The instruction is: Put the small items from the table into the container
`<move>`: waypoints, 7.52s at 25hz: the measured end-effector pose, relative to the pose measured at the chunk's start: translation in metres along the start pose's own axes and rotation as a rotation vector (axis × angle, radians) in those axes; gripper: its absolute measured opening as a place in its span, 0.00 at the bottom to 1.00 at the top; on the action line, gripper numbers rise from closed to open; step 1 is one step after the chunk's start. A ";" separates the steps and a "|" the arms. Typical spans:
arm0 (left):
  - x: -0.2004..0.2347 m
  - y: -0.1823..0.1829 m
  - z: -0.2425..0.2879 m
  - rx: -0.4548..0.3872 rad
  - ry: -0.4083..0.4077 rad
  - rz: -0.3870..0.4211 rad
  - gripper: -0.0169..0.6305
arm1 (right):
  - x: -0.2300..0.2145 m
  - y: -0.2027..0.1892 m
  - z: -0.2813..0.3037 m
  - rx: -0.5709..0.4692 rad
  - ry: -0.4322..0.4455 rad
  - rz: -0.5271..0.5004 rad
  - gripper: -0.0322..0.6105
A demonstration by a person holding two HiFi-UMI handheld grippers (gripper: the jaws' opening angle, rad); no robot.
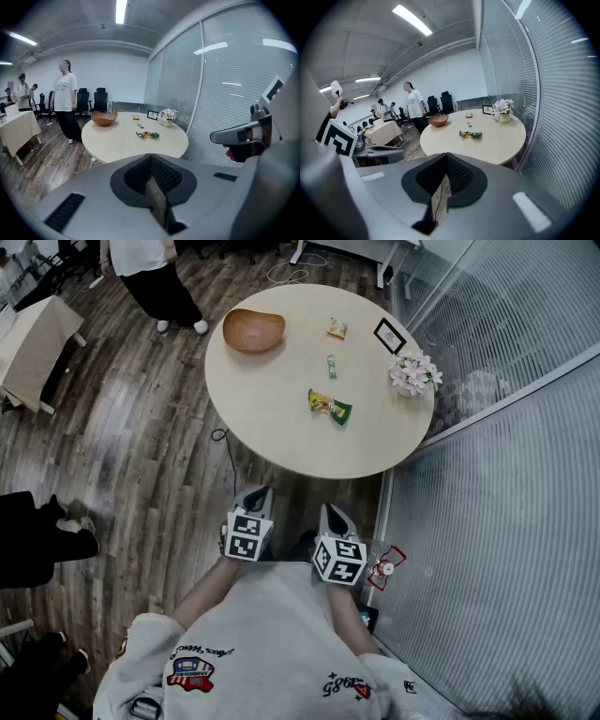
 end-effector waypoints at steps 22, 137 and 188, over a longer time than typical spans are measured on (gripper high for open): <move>0.033 0.018 0.024 0.004 -0.016 -0.039 0.04 | -0.003 0.019 0.038 -0.018 -0.020 0.031 0.05; 0.279 0.177 0.303 0.209 -0.218 0.057 0.04 | -0.164 0.145 0.516 0.381 -0.228 -0.136 0.27; 0.327 0.193 0.276 0.105 -0.110 -0.026 0.04 | 0.089 0.221 0.553 0.184 0.165 -0.410 0.20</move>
Point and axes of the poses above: the fingertips, and each gripper's own axes: z forward along the fingers, x to its left, y out of its top, the point moved 3 cm from there along -z, backward along the fingers, and after that the axes turned 3 degrees about -x, right-handed, at the moved point
